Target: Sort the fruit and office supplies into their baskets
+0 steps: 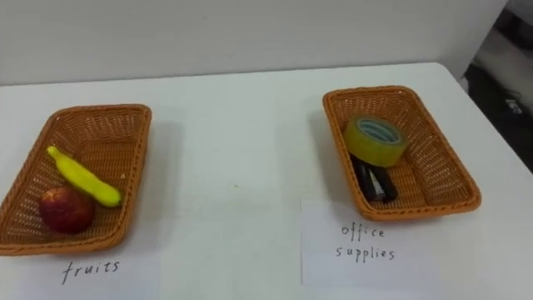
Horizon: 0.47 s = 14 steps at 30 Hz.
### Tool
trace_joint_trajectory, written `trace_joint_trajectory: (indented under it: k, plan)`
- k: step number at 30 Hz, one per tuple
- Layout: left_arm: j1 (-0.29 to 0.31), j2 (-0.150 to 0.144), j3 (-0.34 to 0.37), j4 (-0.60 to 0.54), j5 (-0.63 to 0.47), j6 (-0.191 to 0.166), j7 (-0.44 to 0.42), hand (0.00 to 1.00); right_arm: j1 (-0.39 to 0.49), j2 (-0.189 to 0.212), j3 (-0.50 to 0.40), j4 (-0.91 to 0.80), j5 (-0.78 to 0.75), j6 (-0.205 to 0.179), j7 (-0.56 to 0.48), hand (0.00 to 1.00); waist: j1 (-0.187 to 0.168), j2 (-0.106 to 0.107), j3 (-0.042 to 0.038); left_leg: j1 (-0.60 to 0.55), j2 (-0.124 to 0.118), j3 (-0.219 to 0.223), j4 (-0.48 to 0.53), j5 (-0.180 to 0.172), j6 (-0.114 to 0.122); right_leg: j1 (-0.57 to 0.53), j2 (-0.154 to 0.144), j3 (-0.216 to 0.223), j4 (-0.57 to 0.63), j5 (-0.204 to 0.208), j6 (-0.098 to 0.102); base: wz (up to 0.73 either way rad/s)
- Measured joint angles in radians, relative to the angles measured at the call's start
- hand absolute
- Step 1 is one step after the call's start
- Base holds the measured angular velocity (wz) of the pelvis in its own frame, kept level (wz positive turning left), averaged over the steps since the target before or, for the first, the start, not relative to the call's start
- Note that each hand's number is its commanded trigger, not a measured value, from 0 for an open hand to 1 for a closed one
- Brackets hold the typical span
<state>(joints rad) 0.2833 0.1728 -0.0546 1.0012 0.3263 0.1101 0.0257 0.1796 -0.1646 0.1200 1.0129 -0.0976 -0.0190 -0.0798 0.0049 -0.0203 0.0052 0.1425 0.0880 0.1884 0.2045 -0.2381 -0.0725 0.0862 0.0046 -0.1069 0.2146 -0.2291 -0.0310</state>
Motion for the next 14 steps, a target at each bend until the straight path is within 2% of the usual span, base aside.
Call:
trace_joint_trajectory:
  k: [10, 14]
  plan:
    - [0.001, -0.005, 0.0, 0.0, 0.02, 0.019, -0.017, 0.0, -0.005, 0.001, 0.013, 0.027, 0.016, 0.004, 0.008, 0.0, 0.005, -0.002, -0.0003, 0.0, -0.001, -0.012, -0.001, 0.0, 0.0, 0.018, -0.003, -0.029, -0.016, 0.0, 0.0, 0.08]
    - [-0.003, -0.004, 0.0, 0.001, 0.038, 0.023, -0.017, 0.0, -0.008, 0.004, 0.014, 0.04, 0.069, 0.014, 0.01, 0.0, 0.004, -0.004, -0.0004, 0.001, -0.001, -0.015, -0.001, 0.0, 0.0, 0.029, -0.003, -0.033, -0.027, 0.0, 0.001, 0.04]
